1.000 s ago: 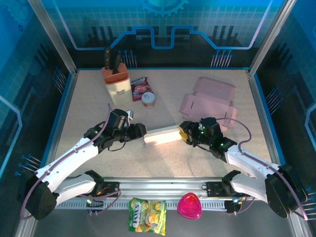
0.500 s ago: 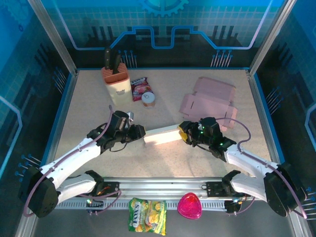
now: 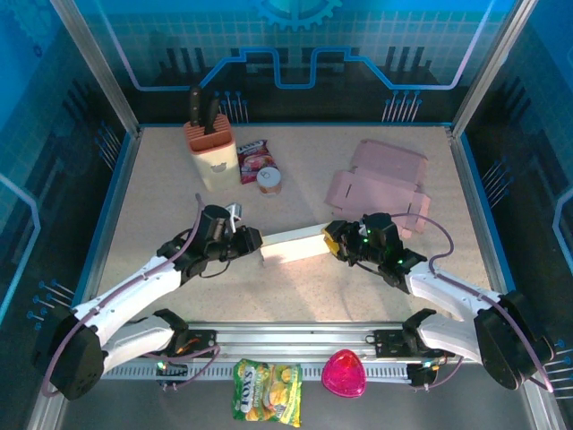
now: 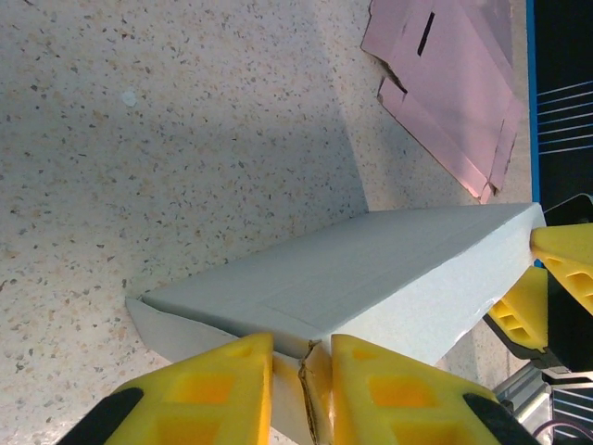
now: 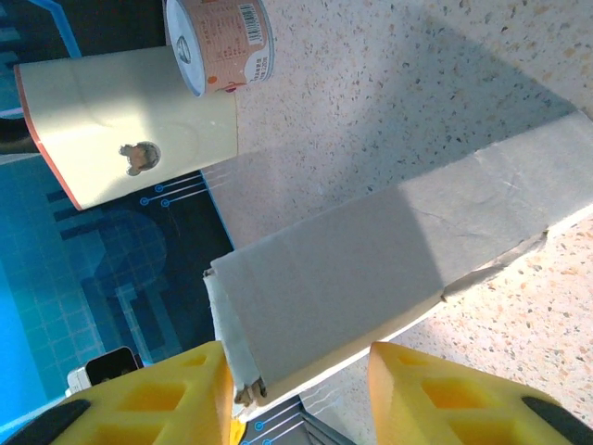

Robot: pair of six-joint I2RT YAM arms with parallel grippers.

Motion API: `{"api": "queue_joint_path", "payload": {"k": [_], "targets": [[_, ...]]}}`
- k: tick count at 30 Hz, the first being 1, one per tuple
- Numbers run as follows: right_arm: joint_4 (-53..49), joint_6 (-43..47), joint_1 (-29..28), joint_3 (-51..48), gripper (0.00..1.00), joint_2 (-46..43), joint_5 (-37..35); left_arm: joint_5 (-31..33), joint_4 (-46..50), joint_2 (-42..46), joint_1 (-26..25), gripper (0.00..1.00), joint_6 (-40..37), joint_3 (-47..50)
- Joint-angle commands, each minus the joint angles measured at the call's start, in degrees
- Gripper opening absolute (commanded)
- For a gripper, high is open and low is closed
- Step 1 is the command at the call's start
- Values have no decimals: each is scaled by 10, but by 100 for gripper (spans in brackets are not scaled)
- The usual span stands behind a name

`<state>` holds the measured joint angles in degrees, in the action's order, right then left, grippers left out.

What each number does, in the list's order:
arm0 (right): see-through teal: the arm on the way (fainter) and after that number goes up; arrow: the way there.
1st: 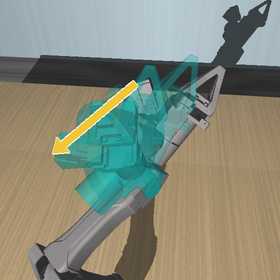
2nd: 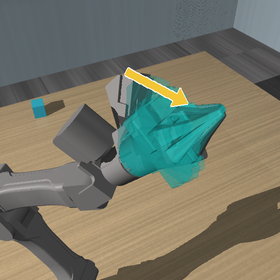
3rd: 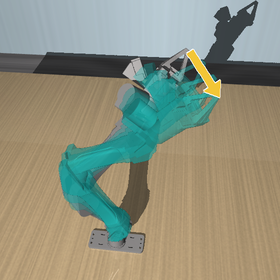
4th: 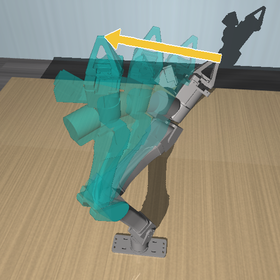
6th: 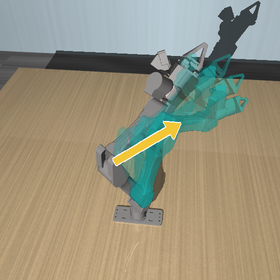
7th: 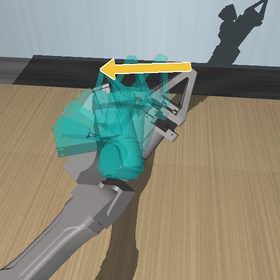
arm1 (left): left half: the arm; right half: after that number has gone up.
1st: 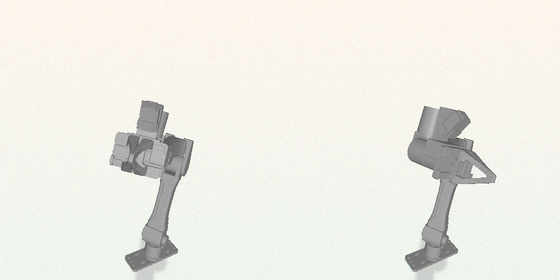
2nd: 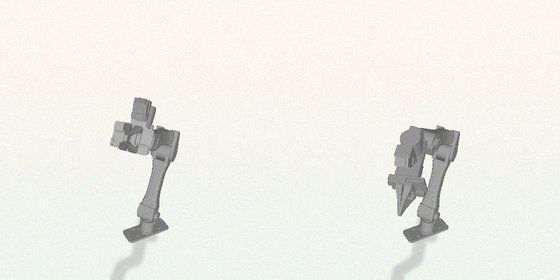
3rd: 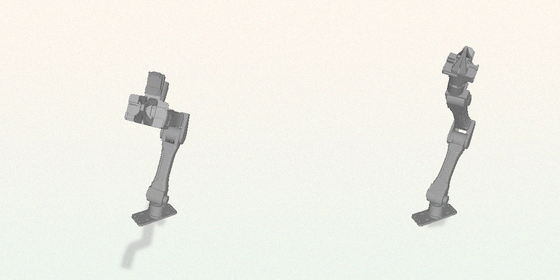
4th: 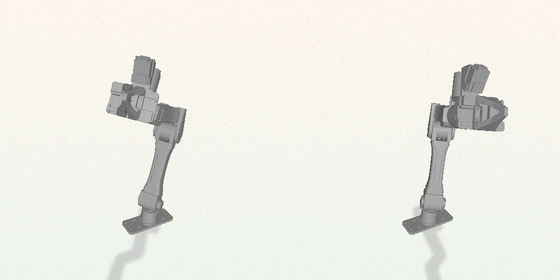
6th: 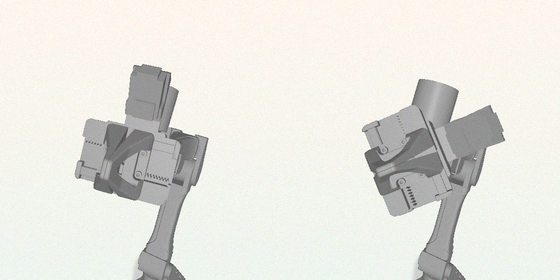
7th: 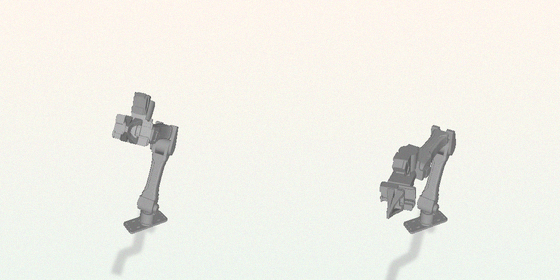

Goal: Fold the paper box

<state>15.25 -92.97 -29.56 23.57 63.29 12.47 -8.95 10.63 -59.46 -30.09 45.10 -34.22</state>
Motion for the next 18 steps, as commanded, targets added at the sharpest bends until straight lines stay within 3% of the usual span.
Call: {"api": "queue_joint_path", "payload": {"k": [1,5,13,18], "targets": [[-53,9,9,-26,40,15,-10,-19,40,-14,1,21,-9,38],[-50,9,8,-29,36,19,-9,-17,47,-13,0,21,-12,46],[-46,7,9,-34,35,15,-8,-3,87,31,-1,48,-20,22],[-51,6,9,-33,35,8,-10,-8,112,69,-10,54,-9,1]]}}
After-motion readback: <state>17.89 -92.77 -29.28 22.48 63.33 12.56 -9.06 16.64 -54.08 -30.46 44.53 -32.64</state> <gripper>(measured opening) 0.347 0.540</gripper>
